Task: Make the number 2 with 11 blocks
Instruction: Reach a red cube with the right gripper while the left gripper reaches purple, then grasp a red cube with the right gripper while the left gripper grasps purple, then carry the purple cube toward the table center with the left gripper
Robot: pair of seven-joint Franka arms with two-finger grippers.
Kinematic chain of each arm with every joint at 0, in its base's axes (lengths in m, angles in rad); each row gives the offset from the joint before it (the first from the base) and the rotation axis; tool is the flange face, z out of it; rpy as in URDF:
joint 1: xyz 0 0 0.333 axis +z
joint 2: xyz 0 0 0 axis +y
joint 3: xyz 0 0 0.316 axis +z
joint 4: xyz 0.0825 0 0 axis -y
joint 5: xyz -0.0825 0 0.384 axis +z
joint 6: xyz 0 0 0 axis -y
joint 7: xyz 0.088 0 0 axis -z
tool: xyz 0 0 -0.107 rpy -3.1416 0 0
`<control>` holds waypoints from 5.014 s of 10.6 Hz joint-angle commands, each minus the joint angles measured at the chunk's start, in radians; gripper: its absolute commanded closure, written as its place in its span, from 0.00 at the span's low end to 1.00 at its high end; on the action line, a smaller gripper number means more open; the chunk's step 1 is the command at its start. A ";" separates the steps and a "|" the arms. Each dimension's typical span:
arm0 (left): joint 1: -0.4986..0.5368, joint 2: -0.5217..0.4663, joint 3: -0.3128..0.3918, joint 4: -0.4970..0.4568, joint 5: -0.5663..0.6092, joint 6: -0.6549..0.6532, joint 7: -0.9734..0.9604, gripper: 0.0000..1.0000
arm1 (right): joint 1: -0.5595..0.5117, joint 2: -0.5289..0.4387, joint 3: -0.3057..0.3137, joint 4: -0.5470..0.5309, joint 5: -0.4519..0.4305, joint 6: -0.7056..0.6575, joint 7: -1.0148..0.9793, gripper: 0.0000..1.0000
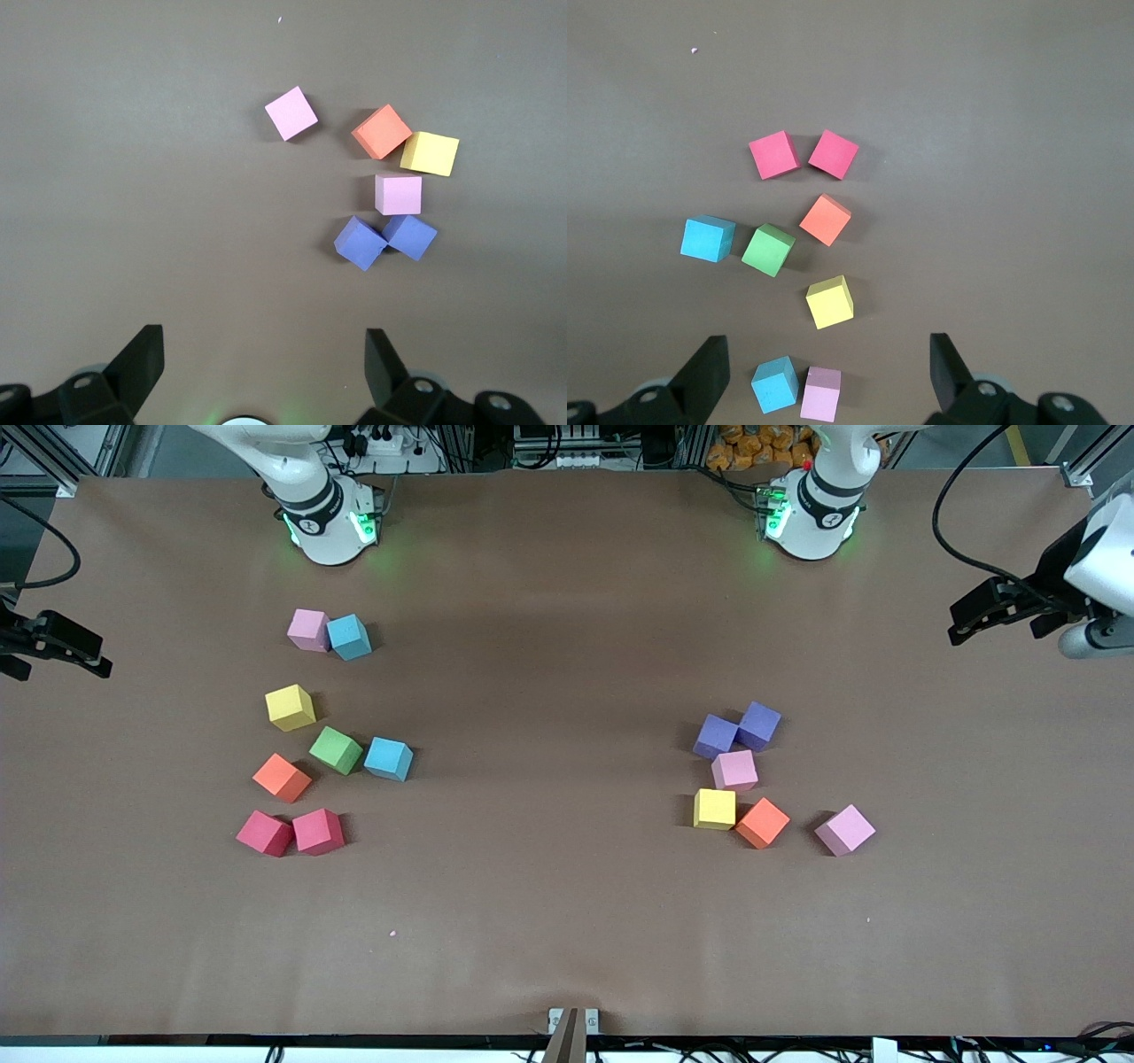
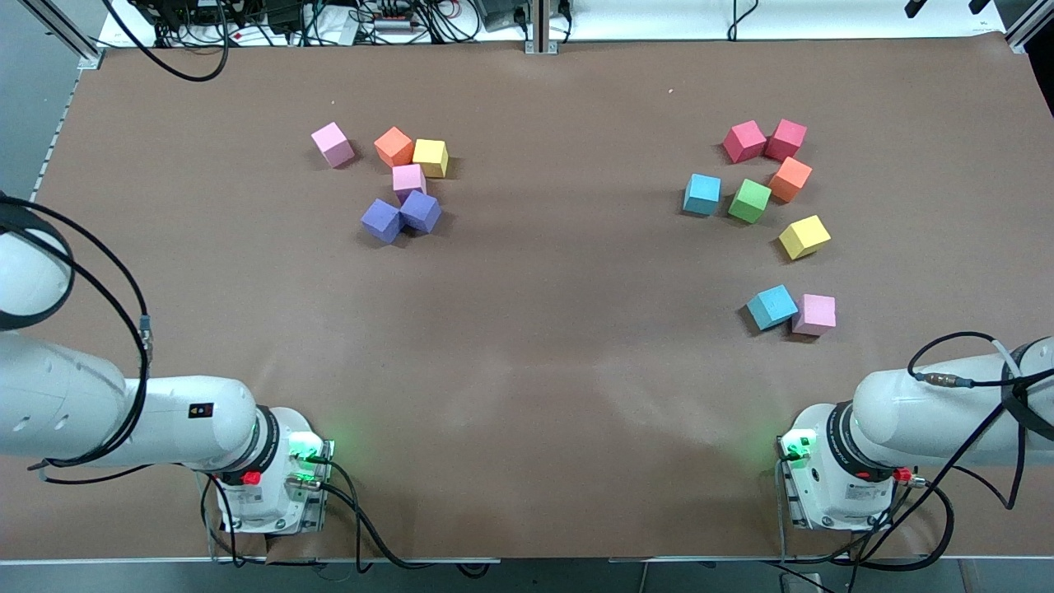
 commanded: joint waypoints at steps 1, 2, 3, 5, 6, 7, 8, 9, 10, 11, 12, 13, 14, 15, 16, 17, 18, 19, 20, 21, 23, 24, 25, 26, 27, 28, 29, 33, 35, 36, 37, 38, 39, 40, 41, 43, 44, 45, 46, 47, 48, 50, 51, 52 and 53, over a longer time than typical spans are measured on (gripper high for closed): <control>-0.021 0.050 -0.026 -0.024 0.014 -0.006 -0.012 0.00 | -0.018 0.018 0.013 0.031 -0.003 -0.019 -0.012 0.00; -0.033 0.067 -0.042 -0.036 0.014 0.014 -0.051 0.00 | -0.015 0.018 0.011 0.031 -0.002 -0.019 -0.012 0.00; -0.035 0.082 -0.052 -0.059 -0.003 0.045 -0.114 0.00 | -0.012 0.020 0.011 0.031 -0.002 -0.019 -0.011 0.00; -0.038 0.096 -0.109 -0.124 -0.001 0.140 -0.264 0.00 | -0.010 0.029 0.013 0.030 -0.002 -0.018 -0.012 0.00; -0.044 0.109 -0.127 -0.144 -0.001 0.172 -0.324 0.00 | -0.004 0.046 0.013 0.028 0.000 -0.013 -0.012 0.00; -0.052 0.132 -0.138 -0.159 0.000 0.198 -0.416 0.00 | 0.001 0.061 0.014 0.028 0.000 -0.010 -0.011 0.00; -0.069 0.165 -0.141 -0.162 -0.001 0.220 -0.529 0.00 | 0.010 0.069 0.014 0.025 0.000 -0.005 -0.011 0.00; -0.087 0.191 -0.143 -0.162 0.000 0.227 -0.629 0.00 | 0.011 0.076 0.014 0.022 0.000 0.010 -0.011 0.00; -0.110 0.209 -0.141 -0.162 0.000 0.234 -0.712 0.00 | 0.013 0.099 0.014 0.004 0.000 0.042 -0.011 0.00; -0.128 0.229 -0.141 -0.162 0.002 0.240 -0.786 0.00 | 0.016 0.102 0.014 -0.019 0.000 0.068 -0.011 0.00; -0.147 0.255 -0.141 -0.164 0.009 0.258 -0.849 0.00 | 0.019 0.104 0.014 -0.036 0.000 0.088 -0.011 0.00; -0.161 0.286 -0.141 -0.164 0.013 0.275 -0.898 0.00 | 0.039 0.112 0.014 -0.058 0.000 0.125 -0.011 0.00; -0.162 0.309 -0.141 -0.168 0.014 0.304 -0.937 0.00 | 0.057 0.137 0.014 -0.087 0.000 0.187 -0.011 0.00; -0.164 0.324 -0.141 -0.182 0.014 0.338 -0.978 0.00 | 0.076 0.167 0.014 -0.120 0.000 0.255 -0.011 0.00; -0.182 0.346 -0.140 -0.188 0.019 0.358 -1.024 0.00 | 0.077 0.188 0.014 -0.180 0.000 0.333 -0.011 0.00; -0.185 0.369 -0.140 -0.188 0.042 0.362 -1.061 0.00 | 0.083 0.210 0.014 -0.228 0.000 0.425 -0.012 0.00; -0.185 0.381 -0.141 -0.196 0.043 0.384 -1.079 0.00 | 0.091 0.257 0.014 -0.237 -0.002 0.488 -0.014 0.00; -0.188 0.384 -0.141 -0.228 0.045 0.420 -1.090 0.00 | 0.090 0.306 0.016 -0.233 0.001 0.525 -0.014 0.00; -0.199 0.384 -0.141 -0.268 0.045 0.462 -1.103 0.00 | 0.103 0.338 0.016 -0.233 0.002 0.582 -0.011 0.00; -0.202 0.384 -0.141 -0.295 0.045 0.494 -1.107 0.00 | 0.138 0.372 0.016 -0.230 0.002 0.622 -0.009 0.00; -0.207 0.387 -0.141 -0.355 0.045 0.586 -1.121 0.00 | 0.179 0.443 0.014 -0.218 -0.002 0.724 -0.003 0.00; -0.214 0.398 -0.141 -0.380 0.045 0.627 -1.123 0.00 | 0.166 0.484 0.014 -0.176 -0.002 0.732 -0.011 0.00; -0.214 0.412 -0.141 -0.388 0.045 0.640 -1.123 0.00 | 0.153 0.527 0.014 -0.134 -0.002 0.732 -0.011 0.00; -0.214 0.424 -0.141 -0.392 0.045 0.642 -1.123 0.00 | 0.139 0.558 0.014 -0.119 -0.002 0.739 -0.012 0.00; -0.216 0.430 -0.141 -0.398 0.045 0.642 -1.124 0.00 | 0.137 0.573 0.014 -0.121 -0.002 0.769 -0.014 0.00; -0.216 0.435 -0.141 -0.405 0.045 0.654 -1.129 0.00 | 0.136 0.593 0.014 -0.121 -0.003 0.783 -0.023 0.00; -0.216 0.444 -0.141 -0.412 0.045 0.674 -1.144 0.00 | 0.136 0.612 0.014 -0.119 -0.006 0.795 -0.073 0.00; -0.214 0.495 -0.141 -0.414 0.043 0.740 -1.223 0.00 | 0.160 0.632 0.022 -0.122 0.003 0.814 -0.192 0.00; -0.221 0.519 -0.141 -0.414 0.045 0.751 -1.231 0.00 | 0.160 0.630 0.033 -0.124 0.002 0.812 -0.236 0.00; -0.221 0.524 -0.141 -0.415 0.045 0.754 -1.231 0.00 | 0.146 0.632 0.033 -0.128 0.002 0.812 -0.302 0.00; -0.221 0.530 -0.141 -0.414 0.043 0.755 -1.233 0.00 | 0.130 0.632 0.033 -0.133 0.003 0.811 -0.342 0.00; -0.216 0.534 -0.141 -0.414 0.040 0.767 -1.235 0.00 | 0.125 0.630 0.033 -0.142 0.003 0.805 -0.345 0.00; -0.211 0.538 -0.143 -0.414 0.039 0.770 -1.235 0.07 | 0.125 0.630 0.033 -0.144 0.012 0.785 -0.344 0.00; -0.217 0.542 -0.143 -0.414 0.037 0.770 -1.235 0.27 | 0.123 0.630 0.033 -0.145 0.027 0.777 -0.341 0.00; -0.215 0.541 -0.143 -0.411 0.037 0.770 -1.235 0.53 | 0.123 0.630 0.033 -0.144 0.047 0.775 -0.338 0.00; -0.220 0.538 -0.143 -0.402 0.031 0.770 -1.238 0.82 | 0.132 0.630 0.033 -0.144 0.077 0.775 -0.344 0.00; -0.230 0.532 -0.145 -0.400 0.030 0.770 -1.239 0.87 | 0.133 0.630 0.033 -0.144 0.077 0.774 -0.345 0.00; -0.248 0.521 -0.145 -0.400 0.030 0.770 -1.277 0.87 | 0.129 0.630 0.033 -0.141 0.077 0.765 -0.348 0.00; -0.280 0.518 -0.151 -0.397 0.030 0.770 -1.329 0.87 | 0.128 0.632 0.033 -0.142 0.077 0.763 -0.351 0.00; -0.308 0.513 -0.155 -0.389 0.030 0.770 -1.383 0.87 | 0.128 0.632 0.031 -0.147 0.077 0.763 -0.357 0.00; -0.317 0.510 -0.174 -0.385 0.030 0.770 -1.433 0.86 | 0.126 0.632 0.031 -0.159 0.077 0.766 -0.357 0.00; -0.316 0.508 -0.255 -0.375 0.026 0.770 -1.582 0.87 | 0.131 0.635 0.031 -0.161 0.077 0.769 -0.357 0.00; -0.319 0.510 -0.296 -0.368 0.016 0.770 -1.669 0.86 | 0.129 0.642 0.031 -0.161 0.077 0.774 -0.356 0.00; -0.320 0.512 -0.331 -0.368 0.014 0.770 -1.717 0.86 | 0.126 0.648 0.033 -0.159 0.078 0.777 -0.356 0.00; -0.319 0.513 -0.362 -0.371 0.005 0.770 -1.754 0.86 | 0.123 0.667 0.033 -0.158 0.081 0.797 -0.356 0.00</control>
